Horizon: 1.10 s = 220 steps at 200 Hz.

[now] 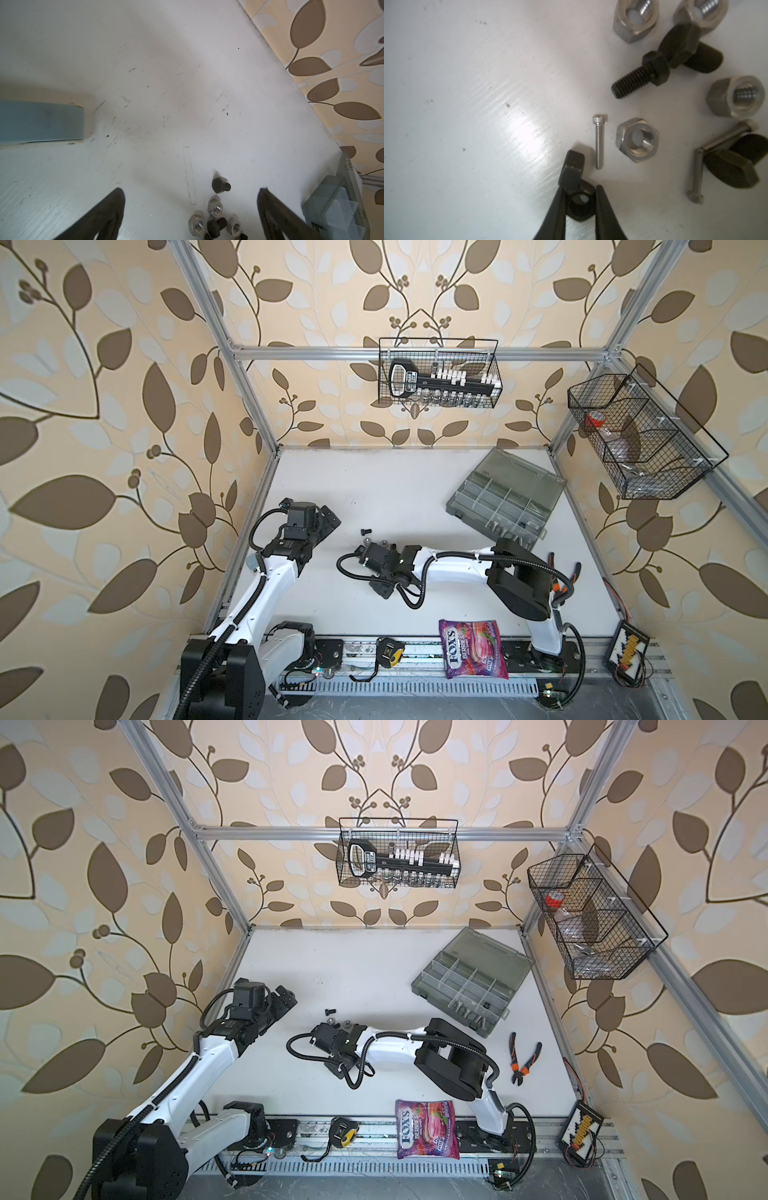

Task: Sort the screws and nuts into containers
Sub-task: 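Lower the right gripper and close it on a black hex nut, then carry the black nut to the box compartment and open the right gripper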

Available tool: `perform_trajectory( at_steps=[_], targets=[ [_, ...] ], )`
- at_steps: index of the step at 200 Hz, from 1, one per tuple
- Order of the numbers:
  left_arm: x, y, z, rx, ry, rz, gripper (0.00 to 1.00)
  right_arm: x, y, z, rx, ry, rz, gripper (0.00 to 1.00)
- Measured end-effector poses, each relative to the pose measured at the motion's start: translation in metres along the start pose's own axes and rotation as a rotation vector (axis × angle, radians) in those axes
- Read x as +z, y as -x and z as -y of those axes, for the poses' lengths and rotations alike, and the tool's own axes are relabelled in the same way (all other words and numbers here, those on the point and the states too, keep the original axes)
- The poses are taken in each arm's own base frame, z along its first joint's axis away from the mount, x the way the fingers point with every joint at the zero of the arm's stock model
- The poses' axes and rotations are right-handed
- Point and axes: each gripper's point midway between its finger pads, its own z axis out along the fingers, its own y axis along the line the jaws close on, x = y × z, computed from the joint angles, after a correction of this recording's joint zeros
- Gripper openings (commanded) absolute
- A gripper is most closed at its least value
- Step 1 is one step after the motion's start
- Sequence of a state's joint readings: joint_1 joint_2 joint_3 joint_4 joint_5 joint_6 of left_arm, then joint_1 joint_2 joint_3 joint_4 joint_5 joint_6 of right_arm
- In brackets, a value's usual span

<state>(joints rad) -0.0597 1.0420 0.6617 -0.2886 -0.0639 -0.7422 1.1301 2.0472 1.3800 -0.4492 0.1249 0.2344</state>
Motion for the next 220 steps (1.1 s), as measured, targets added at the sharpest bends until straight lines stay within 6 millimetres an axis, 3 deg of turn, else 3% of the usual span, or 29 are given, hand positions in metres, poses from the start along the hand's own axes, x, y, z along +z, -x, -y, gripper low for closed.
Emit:
perform_trajectory(
  at_steps=[69, 102, 121, 149, 172, 220],
  targets=[
    [0.0, 0.0, 0.0, 0.0, 0.0, 0.0, 0.99, -0.005, -0.004, 0.004, 0.003, -0.013, -0.001, 0.06],
    [0.0, 0.0, 0.0, 0.0, 0.0, 0.0, 0.99, -0.026, -0.004, 0.011, 0.035, -0.014, 0.032, 0.04],
    [0.0, 0.0, 0.0, 0.0, 0.0, 0.0, 0.99, -0.045, -0.001, 0.027, 0.088, -0.018, 0.067, 0.03],
    [0.0, 0.0, 0.0, 0.0, 0.0, 0.0, 0.99, -0.073, -0.003, 0.071, 0.216, -0.05, 0.12, 0.02],
    [0.0, 0.0, 0.0, 0.0, 0.0, 0.0, 0.99, -0.092, -0.018, 0.127, 0.369, -0.115, 0.152, 0.02],
    [0.0, 0.0, 0.0, 0.0, -0.001, 0.0, 0.99, -0.121, -0.087, 0.243, 0.729, -0.289, 0.174, 0.02]
  ],
)
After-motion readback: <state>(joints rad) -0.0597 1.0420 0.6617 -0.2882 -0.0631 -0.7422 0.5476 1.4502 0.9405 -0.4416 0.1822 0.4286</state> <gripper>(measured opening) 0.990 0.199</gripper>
